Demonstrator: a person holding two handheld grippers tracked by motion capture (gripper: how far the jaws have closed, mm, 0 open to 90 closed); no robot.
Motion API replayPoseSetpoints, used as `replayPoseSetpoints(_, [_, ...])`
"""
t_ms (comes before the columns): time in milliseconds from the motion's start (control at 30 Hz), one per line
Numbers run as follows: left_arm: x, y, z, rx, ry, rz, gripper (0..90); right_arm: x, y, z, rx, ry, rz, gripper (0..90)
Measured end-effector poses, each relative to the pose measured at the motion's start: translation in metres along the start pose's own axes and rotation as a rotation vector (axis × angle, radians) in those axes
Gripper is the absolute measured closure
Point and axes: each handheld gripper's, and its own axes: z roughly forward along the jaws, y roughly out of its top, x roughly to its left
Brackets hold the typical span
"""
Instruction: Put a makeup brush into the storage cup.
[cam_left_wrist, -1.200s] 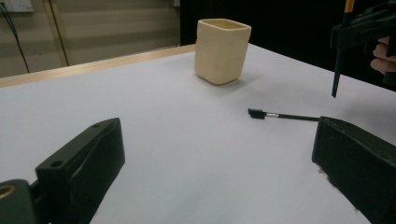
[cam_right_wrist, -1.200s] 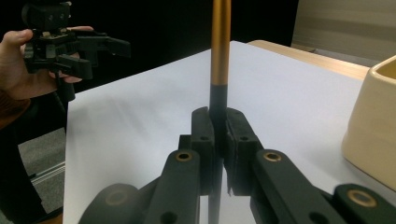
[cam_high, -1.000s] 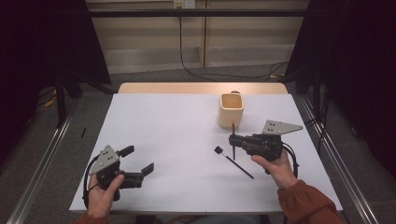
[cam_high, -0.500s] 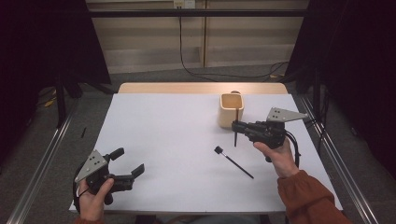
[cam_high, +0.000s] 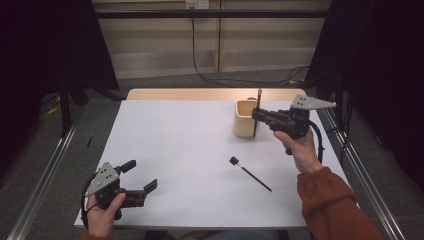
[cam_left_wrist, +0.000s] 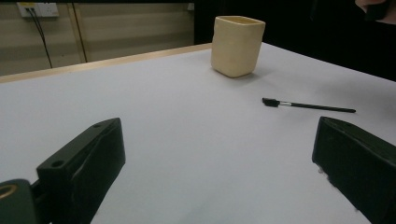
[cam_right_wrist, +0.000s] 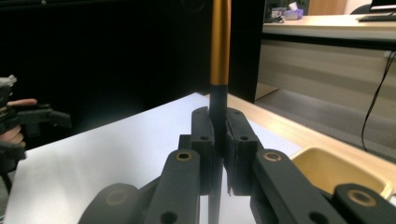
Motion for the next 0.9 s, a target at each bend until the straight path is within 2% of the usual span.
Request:
replayPoseSetpoints(433, [-0.002, 0.000, 0.001, 0.005, -0.004, 0.020, 2.2, -0.017, 0.023, 0.016, -0.011, -0.050, -0.021, 83.5])
replayPoseSetpoints(700, [-0.002, 0.000, 0.002, 0.003, -0.003, 0.027, 2.2, -0.035, 0.029, 0.032, 0.001, -0.116, -0.028, 83.5])
replayPoseSetpoints(900, [-0.001, 0.000, 0.001, 0.007, -0.003, 0.028, 2.2, -0.048, 0.032, 0.041, 0.000, -0.142, -0.013, 83.5])
